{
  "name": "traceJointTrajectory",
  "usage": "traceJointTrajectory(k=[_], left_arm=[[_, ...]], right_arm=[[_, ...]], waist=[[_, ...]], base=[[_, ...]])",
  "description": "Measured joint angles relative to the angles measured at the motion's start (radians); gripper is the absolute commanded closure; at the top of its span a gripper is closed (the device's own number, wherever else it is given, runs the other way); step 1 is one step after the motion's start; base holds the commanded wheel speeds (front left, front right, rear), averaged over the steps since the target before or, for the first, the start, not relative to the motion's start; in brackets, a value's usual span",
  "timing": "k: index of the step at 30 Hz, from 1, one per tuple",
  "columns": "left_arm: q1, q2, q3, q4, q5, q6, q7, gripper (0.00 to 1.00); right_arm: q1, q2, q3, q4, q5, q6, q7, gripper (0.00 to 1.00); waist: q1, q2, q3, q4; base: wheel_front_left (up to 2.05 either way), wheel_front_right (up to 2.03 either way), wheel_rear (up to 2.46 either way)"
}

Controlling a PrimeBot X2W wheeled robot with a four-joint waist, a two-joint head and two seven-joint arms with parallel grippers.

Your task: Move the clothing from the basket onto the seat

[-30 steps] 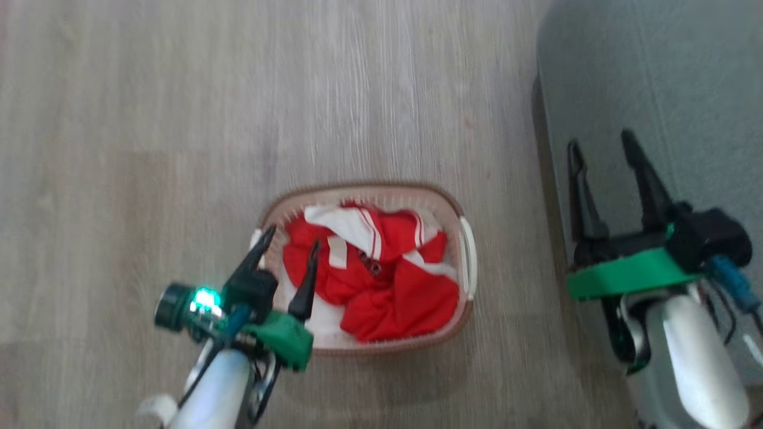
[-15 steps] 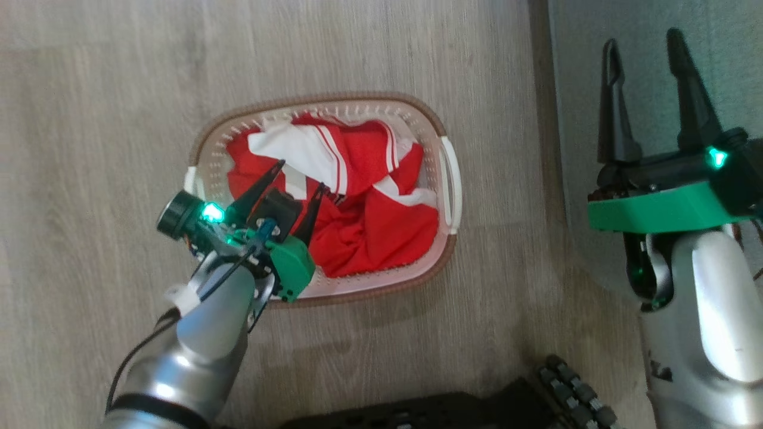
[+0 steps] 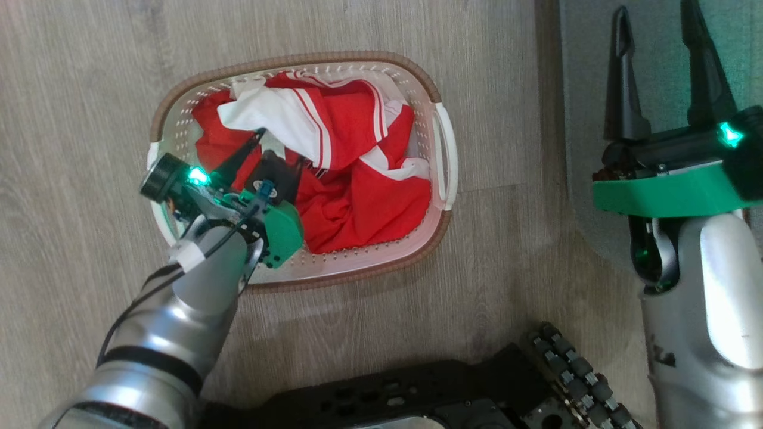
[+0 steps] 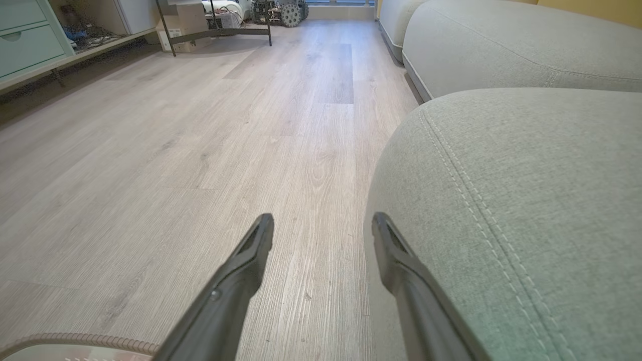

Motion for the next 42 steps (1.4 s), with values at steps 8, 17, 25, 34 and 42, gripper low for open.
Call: traceJointTrajectory(k=[8,17,25,34,42], left_arm=[[-0.054,0.004,-0.029,0.063,0.008,0.046,0.0,0.0],[-0.07,0.015,-0.065,-0.026,0.013,0.087,0.0,0.0],[-0.071,0.021,-0.09,-0.038,-0.028,0.086,0.0,0.17],[-0.07,0.015,-0.101,-0.073,-0.068,0.078,0.0,0.96],[-0.019,0.011,-0.103,-0.178,-0.121,0.085,0.0,0.97]], right_arm=[[-0.018,0.0,0.004,-0.005,0.0,0.0,0.0,0.0],[-0.018,0.0,0.013,-0.008,0.003,0.0,0.0,0.0],[-0.027,-0.001,0.027,-0.008,0.005,0.0,0.0,0.0],[-0.032,-0.001,0.022,-0.001,0.005,0.0,0.0,0.0],[-0.032,-0.001,0.024,0.017,0.005,0.0,0.0,0.0]], waist=[[0.0,0.0,0.033,-0.008],[0.0,0.0,0.046,-0.006],[0.0,0.0,0.054,-0.014],[0.0,0.0001,0.044,-0.008],[0.0,0.0001,-0.012,0.005]], base=[[0.0,0.0,0.0],[0.0,0.0,0.0],[0.0,0.0,0.0],[0.0,0.0,0.0],[0.0,0.0,0.0]])
